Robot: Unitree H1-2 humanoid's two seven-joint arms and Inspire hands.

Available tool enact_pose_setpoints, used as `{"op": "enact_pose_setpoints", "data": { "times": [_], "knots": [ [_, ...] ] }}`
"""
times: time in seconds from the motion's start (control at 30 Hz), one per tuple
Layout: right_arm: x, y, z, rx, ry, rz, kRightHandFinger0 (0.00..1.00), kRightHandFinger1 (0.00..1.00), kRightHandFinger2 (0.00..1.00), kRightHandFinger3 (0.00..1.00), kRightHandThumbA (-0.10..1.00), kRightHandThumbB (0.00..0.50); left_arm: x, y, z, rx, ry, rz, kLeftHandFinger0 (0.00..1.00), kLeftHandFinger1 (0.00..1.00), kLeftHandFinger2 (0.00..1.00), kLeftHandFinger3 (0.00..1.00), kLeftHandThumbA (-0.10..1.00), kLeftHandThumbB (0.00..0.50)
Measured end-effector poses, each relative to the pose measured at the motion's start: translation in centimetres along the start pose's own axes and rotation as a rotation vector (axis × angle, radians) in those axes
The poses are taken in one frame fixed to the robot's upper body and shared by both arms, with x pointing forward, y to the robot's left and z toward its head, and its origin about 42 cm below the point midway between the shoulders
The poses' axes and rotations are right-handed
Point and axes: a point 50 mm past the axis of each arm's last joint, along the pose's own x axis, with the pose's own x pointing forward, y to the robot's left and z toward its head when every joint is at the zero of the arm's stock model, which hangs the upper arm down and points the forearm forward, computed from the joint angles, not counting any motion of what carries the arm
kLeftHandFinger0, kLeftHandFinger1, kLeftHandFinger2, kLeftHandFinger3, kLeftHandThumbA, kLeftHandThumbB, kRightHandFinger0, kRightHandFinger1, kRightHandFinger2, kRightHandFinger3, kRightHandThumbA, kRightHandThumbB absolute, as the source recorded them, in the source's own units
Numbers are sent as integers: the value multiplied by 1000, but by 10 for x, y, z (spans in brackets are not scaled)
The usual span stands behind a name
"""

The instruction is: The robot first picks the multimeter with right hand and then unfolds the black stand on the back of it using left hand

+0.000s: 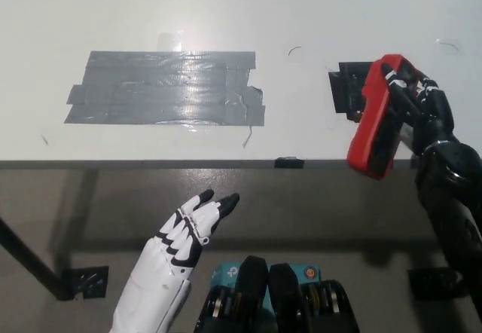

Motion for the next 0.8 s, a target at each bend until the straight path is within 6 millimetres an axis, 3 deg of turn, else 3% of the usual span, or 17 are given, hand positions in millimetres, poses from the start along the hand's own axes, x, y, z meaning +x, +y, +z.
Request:
{"op": "enact_pose_setpoints", "data": {
  "times": [0.17, 0.2, 0.3, 0.33, 0.4, 0.6, 0.73, 0.8],
  "knots": [
    [13, 14, 11, -123, -44, -16, 0, 0, 419, 740, -100, 122, -7, -3, -8, 7, 32, -22, 1000, 967, 985, 1000, 1000, 223],
    [16, 16, 13, -144, -56, -21, 0, 10, 454, 771, -100, 123, -8, -4, -10, 8, 41, -23, 1000, 985, 995, 1000, 1000, 218],
    [24, 18, 25, -214, -110, -44, 0, 215, 710, 889, -100, 120, -14, -6, -15, 12, 66, -27, 1000, 1000, 1000, 1000, 1000, 221],
    [26, 18, 27, -231, -121, -50, 0, 291, 749, 895, -100, 123, -16, -6, -17, 15, 72, -28, 1000, 1000, 1000, 1000, 1000, 221],
    [30, 18, 31, -264, -146, -63, 12, 356, 776, 889, -100, 129, -18, -7, -19, 19, 83, -28, 1000, 999, 1000, 1000, 1000, 214],
    [39, 23, 45, -367, -228, -94, 0, 356, 771, 905, -100, 142, -23, -7, -24, 30, 100, -9, 1000, 984, 989, 1000, 1000, 205],
    [45, 24, 50, -430, -274, -106, 5, 420, 854, 960, -100, 142, -25, -6, -24, 36, 104, 10, 1000, 972, 979, 1000, 1000, 208],
    [48, 24, 50, -476, -293, -110, 1, 432, 845, 921, -100, 157, -25, -5, -24, 40, 106, 18, 1000, 969, 978, 1000, 1000, 207]
  ]
}}
